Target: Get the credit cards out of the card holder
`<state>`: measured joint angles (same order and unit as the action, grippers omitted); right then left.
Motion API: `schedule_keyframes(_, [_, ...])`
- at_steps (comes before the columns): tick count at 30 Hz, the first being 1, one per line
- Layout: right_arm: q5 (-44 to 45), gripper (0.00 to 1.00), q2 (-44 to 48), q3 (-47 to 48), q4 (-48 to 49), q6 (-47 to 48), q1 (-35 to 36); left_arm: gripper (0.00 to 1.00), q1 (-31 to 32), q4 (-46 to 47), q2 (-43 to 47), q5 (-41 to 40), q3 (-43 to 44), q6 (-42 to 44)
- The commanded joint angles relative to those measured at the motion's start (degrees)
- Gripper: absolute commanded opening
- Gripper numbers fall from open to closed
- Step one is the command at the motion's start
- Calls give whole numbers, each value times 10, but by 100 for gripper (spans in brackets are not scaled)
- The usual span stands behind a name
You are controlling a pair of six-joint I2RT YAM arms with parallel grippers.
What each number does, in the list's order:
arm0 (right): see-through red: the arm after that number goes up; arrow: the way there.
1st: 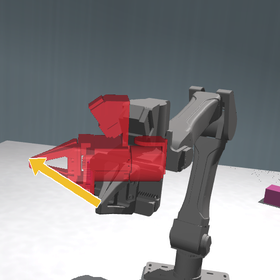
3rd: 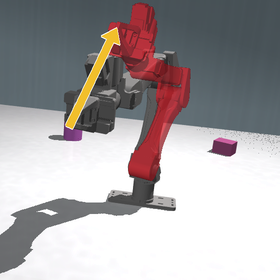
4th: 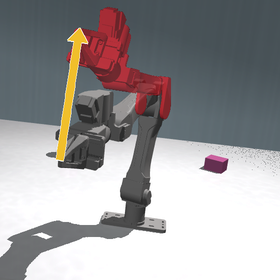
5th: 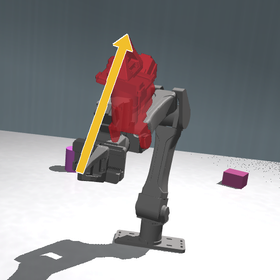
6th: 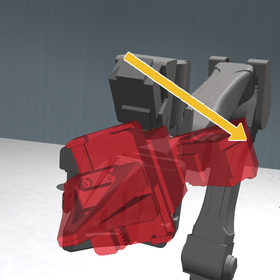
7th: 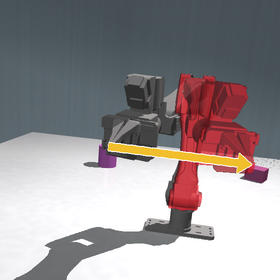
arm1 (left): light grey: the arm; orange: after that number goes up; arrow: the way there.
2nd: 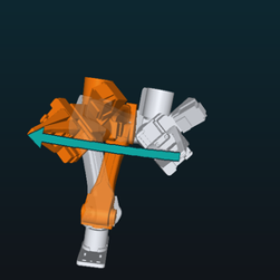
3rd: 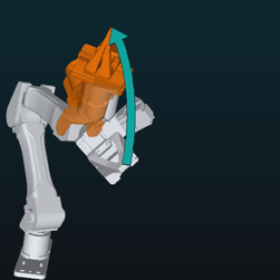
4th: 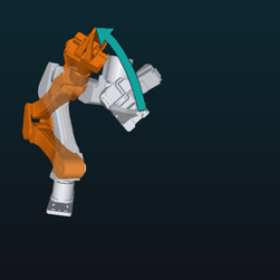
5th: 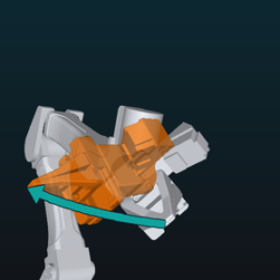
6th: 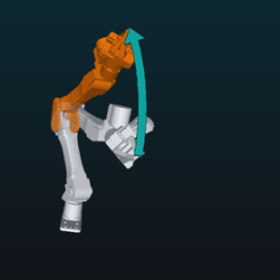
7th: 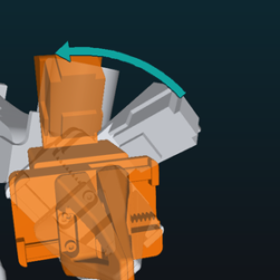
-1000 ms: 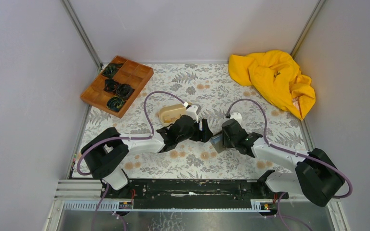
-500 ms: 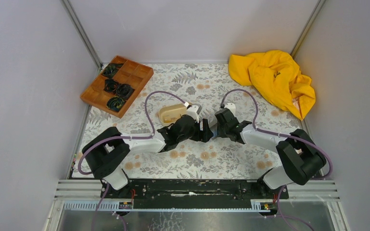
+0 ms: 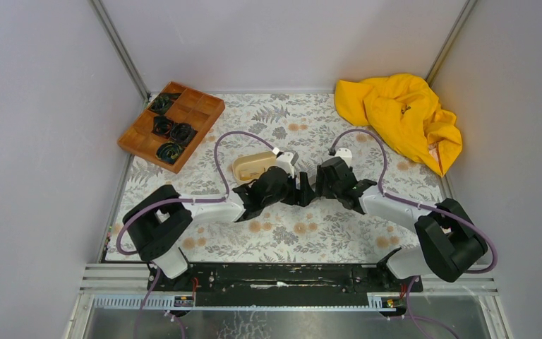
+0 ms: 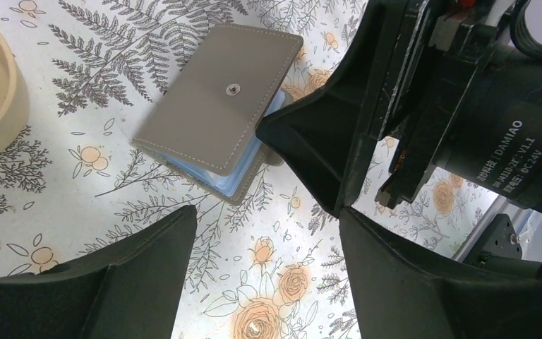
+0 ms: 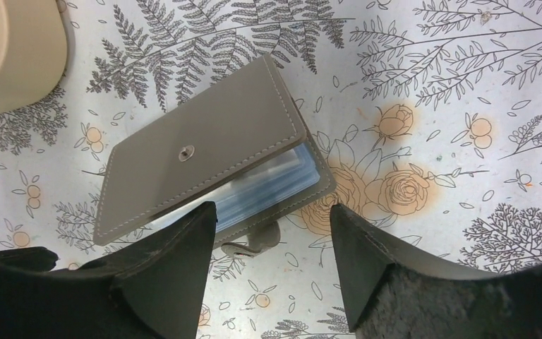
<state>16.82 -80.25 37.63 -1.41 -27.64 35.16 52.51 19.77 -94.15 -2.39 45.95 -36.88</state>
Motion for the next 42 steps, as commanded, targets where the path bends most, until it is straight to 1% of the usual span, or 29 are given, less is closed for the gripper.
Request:
schedule_keyframes(1, [-36,68,30,19,42,-35,7,80,-3,-6,1,-35,4,19])
schedule_keyframes(3, [-35,68,29,20,42,-40,7,80,-4,-6,4,-35,3,21])
schedule_keyframes(7, [-38,65,54,-5,73,-61,7,80,-3,-6,8,-32,2,19])
schedule_keyframes(10, [-46,66,65,-10,82,-72,7,80,-3,-6,8,-29,2,18])
schedule_keyframes(11, [-49,69,68,-11,83,-76,7,80,-3,-6,8,-29,2,18])
schedule_keyframes(13, [-56,78,80,-17,93,-86,7,80,-3,-7,10,-29,2,18])
schedule_keyframes(14, [-58,80,86,-21,96,-92,7,80,-2,-7,11,-30,1,18])
schedule_keyframes(18, [-69,82,97,-30,111,-111,7,80,-3,-7,12,-29,1,18])
schedule_keyframes(26, [-76,80,104,-41,136,-130,7,80,-3,-7,12,-25,1,18])
schedule_keyframes(30, [-53,79,126,-56,136,-142,7,80,-3,-6,11,-22,2,17])
schedule_keyframes(33, [-40,79,140,-71,154,-146,7,80,-3,-6,10,-22,2,17])
schedule_keyframes(37, [-44,79,103,-48,139,-141,7,80,-3,-6,8,-22,2,17])
schedule_keyframes(40, [-47,72,78,-40,160,-145,7,80,-3,-6,9,-22,2,17])
schedule_keyframes(42, [-45,62,64,-32,167,-145,5,80,-3,-6,10,-22,2,17])
